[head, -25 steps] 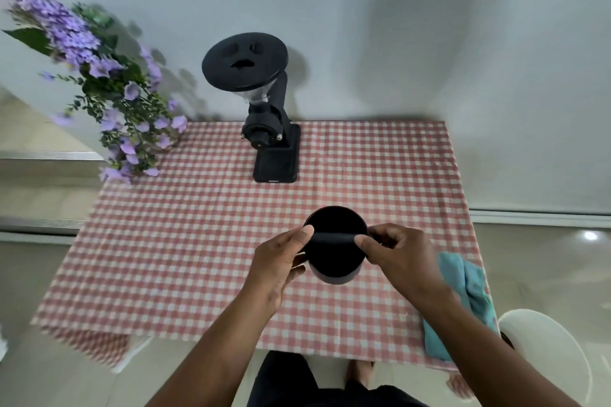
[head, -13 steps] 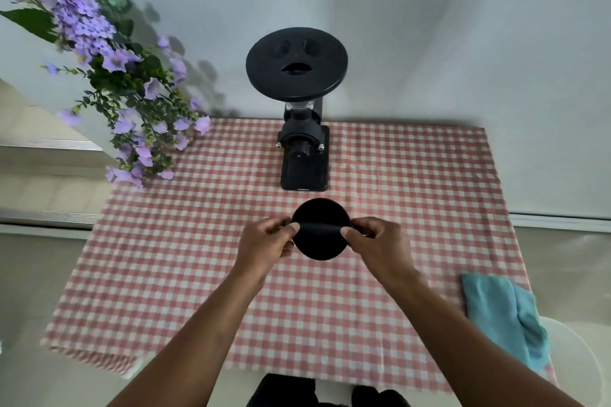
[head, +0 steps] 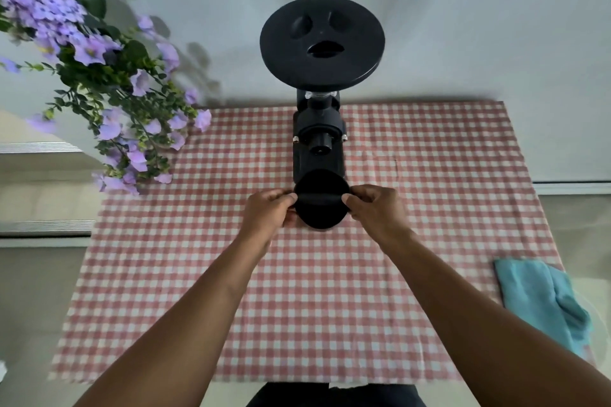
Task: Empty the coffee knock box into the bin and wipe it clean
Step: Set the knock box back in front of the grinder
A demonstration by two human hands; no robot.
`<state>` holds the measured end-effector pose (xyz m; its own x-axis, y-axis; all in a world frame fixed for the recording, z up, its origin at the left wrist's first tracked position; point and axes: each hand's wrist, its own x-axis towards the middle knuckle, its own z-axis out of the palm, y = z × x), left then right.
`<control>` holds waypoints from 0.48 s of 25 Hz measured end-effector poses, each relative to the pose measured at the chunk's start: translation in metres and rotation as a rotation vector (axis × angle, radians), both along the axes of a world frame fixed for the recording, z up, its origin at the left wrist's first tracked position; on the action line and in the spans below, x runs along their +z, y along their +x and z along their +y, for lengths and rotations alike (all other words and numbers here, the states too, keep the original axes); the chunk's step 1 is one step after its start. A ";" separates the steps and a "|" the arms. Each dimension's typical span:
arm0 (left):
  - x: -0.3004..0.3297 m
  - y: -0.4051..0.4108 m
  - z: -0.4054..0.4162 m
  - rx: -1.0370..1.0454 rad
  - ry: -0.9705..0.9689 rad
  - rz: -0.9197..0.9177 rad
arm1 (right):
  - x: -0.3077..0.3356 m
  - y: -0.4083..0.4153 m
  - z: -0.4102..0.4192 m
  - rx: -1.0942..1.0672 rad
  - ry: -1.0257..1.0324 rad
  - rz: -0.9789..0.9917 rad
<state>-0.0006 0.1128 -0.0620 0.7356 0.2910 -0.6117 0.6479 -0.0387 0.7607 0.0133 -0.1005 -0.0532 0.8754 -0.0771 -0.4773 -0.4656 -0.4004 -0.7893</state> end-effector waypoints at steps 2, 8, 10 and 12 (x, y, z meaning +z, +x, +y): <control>-0.001 0.003 0.002 -0.008 0.005 -0.007 | -0.001 0.003 0.003 -0.008 -0.010 -0.021; -0.004 0.002 0.002 -0.031 0.037 -0.049 | -0.002 0.001 0.009 -0.018 -0.075 -0.084; -0.005 -0.001 0.003 -0.069 0.064 -0.054 | -0.003 -0.003 0.011 -0.036 -0.071 -0.102; -0.005 -0.001 0.004 -0.102 0.089 -0.065 | -0.004 -0.005 0.012 -0.047 -0.069 -0.108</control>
<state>-0.0020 0.1168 -0.0667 0.8011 0.2635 -0.5373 0.5869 -0.1707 0.7914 0.0088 -0.0883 -0.0570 0.9160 -0.1486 -0.3726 -0.3989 -0.4351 -0.8072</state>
